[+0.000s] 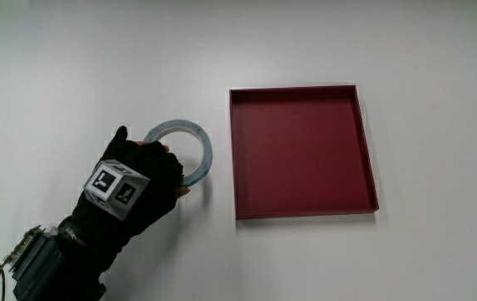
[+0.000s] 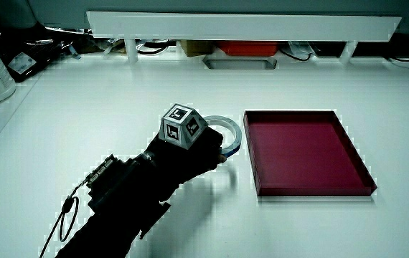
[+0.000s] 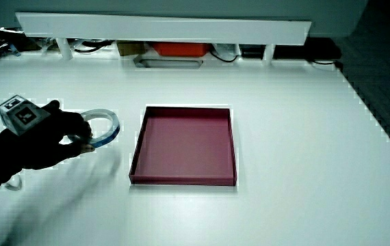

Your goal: Place blue tape

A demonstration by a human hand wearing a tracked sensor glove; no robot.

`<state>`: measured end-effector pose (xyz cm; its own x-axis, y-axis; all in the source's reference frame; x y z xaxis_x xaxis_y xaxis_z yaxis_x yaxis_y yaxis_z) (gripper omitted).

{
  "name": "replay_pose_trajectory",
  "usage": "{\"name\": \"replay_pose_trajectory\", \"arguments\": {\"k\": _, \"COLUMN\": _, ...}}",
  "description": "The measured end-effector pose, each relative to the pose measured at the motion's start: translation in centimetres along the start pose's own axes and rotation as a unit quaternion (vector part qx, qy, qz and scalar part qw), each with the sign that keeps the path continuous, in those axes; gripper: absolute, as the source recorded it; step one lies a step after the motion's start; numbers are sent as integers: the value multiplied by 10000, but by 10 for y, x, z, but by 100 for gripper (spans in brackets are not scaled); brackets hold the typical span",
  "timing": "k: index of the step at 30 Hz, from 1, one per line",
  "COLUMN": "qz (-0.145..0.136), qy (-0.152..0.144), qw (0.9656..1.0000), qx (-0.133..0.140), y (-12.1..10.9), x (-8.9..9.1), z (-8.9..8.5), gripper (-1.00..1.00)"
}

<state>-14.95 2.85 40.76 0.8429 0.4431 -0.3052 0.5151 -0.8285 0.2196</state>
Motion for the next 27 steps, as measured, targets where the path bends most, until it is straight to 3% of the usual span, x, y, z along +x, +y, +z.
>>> {"name": "replay_pose_trajectory", "arguments": {"k": 14, "qz": 365, "qy": 101, "qw": 9985, "qx": -392, "y": -2, "x": -25, "z": -51, "gripper": 0}}
{"name": "replay_pose_trajectory", "arguments": {"k": 15, "qz": 375, "qy": 1, "qw": 9984, "qx": -422, "y": -2, "x": -28, "z": -56, "gripper": 0}}
{"name": "replay_pose_trajectory", "arguments": {"k": 19, "qz": 404, "qy": 115, "qw": 9982, "qx": -425, "y": -3, "x": -30, "z": -58, "gripper": 0}}
{"name": "replay_pose_trajectory", "arguments": {"k": 27, "qz": 391, "qy": -93, "qw": 9985, "qx": -380, "y": -5, "x": -34, "z": -63, "gripper": 0}}
